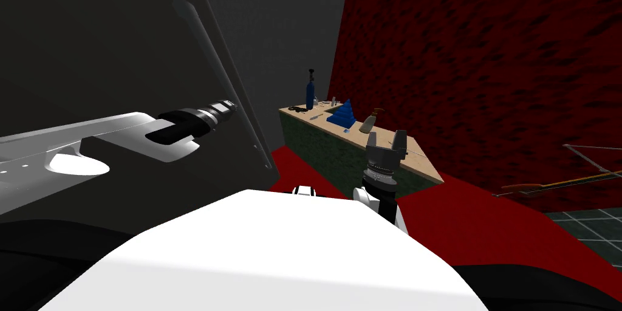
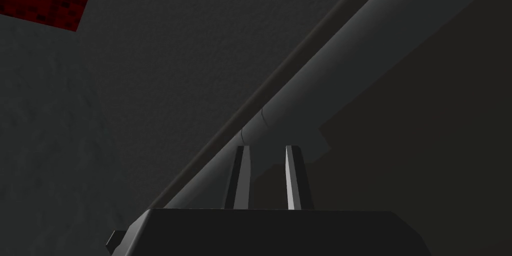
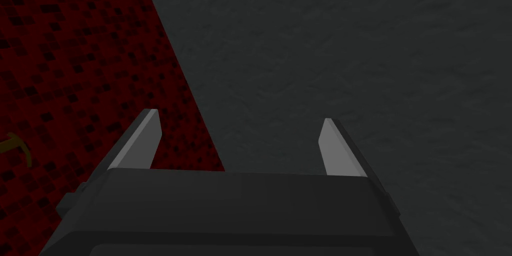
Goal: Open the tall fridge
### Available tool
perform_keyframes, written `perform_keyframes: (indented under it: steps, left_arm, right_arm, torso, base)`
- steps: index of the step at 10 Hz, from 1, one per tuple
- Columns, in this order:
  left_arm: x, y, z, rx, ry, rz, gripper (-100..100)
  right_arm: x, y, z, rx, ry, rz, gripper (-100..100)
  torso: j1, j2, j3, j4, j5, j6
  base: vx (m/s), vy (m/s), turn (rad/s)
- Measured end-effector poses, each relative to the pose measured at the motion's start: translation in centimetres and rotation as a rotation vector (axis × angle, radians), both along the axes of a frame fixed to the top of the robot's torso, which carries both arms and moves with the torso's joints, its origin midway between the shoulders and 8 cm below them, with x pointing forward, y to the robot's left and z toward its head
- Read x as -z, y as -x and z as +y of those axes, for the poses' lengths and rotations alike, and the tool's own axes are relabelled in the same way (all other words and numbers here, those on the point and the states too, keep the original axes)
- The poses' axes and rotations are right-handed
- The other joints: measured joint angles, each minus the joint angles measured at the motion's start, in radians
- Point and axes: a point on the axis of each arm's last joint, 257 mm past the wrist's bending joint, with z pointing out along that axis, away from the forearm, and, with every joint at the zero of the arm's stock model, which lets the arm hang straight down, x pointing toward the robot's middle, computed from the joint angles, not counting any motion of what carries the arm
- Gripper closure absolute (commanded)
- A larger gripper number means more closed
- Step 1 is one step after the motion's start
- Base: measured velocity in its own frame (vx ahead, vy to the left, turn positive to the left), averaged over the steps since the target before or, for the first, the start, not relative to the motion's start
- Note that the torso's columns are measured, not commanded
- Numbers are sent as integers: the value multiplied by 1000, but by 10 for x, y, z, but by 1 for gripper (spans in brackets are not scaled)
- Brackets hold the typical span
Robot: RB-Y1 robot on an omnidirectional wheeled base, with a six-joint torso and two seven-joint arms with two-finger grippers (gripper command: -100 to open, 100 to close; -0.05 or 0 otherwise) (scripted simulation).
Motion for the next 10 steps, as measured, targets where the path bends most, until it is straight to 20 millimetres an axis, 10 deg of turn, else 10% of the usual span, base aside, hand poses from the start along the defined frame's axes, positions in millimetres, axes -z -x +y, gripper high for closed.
perform_keyframes:
  steps: [6, 7, 10]
  left_arm:
    - [3, 17, -66, 128, 2, 4, 100]
    - [3, 18, -69, 133, 3, 5, -100]
    - [20, 15, -51, 103, -29, 22, -100]
  right_arm:
    - [0, 0, 0, 0, 0, 0, 0]
    - [0, 0, 0, 0, 0, 0, 0]
    - [0, 0, 0, 0, 0, 0, 0]
  torso:
    - [-15, 10, 7, 4, -7, 2]
    - [-15, 10, 6, 4, -7, 4]
    - [-30, 8, 5, 5, -15, 9]
  base:
    - [90, 11, 205]
    - [-18, -14, -61]
    - [-31, -9, -65]
